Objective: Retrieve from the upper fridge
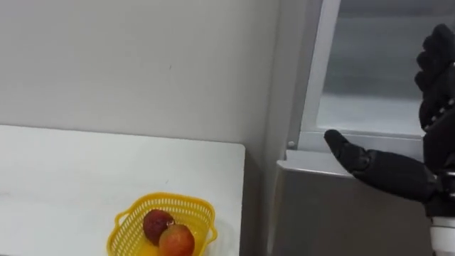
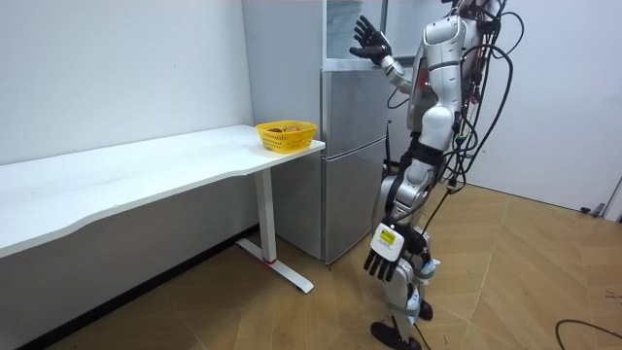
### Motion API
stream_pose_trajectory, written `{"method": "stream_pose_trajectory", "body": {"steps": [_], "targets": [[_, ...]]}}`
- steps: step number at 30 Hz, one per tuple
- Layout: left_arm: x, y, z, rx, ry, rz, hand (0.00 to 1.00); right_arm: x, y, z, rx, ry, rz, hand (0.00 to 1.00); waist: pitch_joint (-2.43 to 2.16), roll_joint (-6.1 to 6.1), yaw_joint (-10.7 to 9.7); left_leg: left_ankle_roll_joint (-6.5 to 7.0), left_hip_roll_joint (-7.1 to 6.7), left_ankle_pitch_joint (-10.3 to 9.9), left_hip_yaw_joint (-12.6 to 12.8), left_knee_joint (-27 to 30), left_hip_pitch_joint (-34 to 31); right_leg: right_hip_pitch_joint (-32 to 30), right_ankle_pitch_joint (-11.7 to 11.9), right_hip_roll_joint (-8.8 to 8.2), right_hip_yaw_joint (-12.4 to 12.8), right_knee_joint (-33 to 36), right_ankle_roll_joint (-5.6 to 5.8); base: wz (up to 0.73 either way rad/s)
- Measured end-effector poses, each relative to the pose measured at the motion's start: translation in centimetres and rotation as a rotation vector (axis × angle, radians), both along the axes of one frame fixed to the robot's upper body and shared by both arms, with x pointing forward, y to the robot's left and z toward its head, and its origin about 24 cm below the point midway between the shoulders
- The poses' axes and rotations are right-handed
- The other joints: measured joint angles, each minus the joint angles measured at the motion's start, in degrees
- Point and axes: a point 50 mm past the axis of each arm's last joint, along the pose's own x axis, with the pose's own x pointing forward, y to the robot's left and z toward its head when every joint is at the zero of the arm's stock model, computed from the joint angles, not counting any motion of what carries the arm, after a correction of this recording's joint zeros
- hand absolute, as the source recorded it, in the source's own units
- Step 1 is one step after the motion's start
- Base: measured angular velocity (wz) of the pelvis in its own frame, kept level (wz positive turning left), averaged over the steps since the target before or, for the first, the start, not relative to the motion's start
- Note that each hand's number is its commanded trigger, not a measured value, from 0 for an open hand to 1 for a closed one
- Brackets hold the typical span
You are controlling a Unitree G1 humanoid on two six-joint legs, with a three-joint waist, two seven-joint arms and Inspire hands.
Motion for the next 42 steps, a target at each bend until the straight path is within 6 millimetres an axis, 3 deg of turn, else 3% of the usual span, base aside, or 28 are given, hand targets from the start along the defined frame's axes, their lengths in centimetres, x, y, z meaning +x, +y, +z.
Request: {"method": "stream_pose_trajectory", "body": {"steps": [5,14,20,30,36,42], "targets": [[-0.7,-1.2,-0.3,-0.031,0.023,0.017,0.00,-1.3,-1.8,-2.5,0.068,0.100,-0.087,0.00,0.35,1.39,-0.09,0.02,0.44,0.00,1.90,-1.04,0.40,-1.12,-0.02,0.20,1.94,0.67,0.01,-0.19],[-0.6,-1.1,-0.3,-0.011,0.001,0.028,0.00,-2.7,-4.5,-3.5,0.156,0.089,-0.309,0.00,-0.06,0.85,-1.75,0.01,0.41,0.01,3.89,-0.97,0.89,-1.33,-0.10,0.48,3.18,0.45,0.09,-0.10],[-0.7,-1.1,-0.3,-0.011,0.003,0.041,0.00,-3.5,-6.1,-4.7,0.203,0.110,-0.453,0.00,-0.03,0.18,-2.51,0.01,0.43,0.01,4.80,-1.46,1.30,-1.45,-0.17,0.54,4.02,-0.19,0.20,-0.03],[-0.7,-1.1,-0.3,-0.010,0.002,0.045,0.00,-4.2,-6.7,-5.1,0.233,0.105,-0.528,0.00,-0.25,0.41,-3.51,0.01,0.54,0.01,4.94,-1.81,0.60,-2.30,-0.11,0.74,3.98,-0.27,0.11,0.00],[-0.2,-1.0,-0.2,0.003,-0.015,0.035,0.00,-5.3,-7.2,-7.8,0.256,0.218,-0.595,0.00,-0.52,0.44,-3.61,0.01,0.56,0.01,5.08,-1.79,0.87,-2.28,-0.12,0.74,3.97,-0.28,0.11,0.00],[-0.3,-0.9,-0.2,0.009,-0.015,0.037,0.00,-6.5,-7.9,-10.8,0.333,0.330,-0.684,0.00,-0.14,0.55,-3.64,0.01,0.54,0.01,5.43,-1.79,0.72,-2.66,-0.12,0.67,4.11,-0.18,0.12,-0.02]]}}
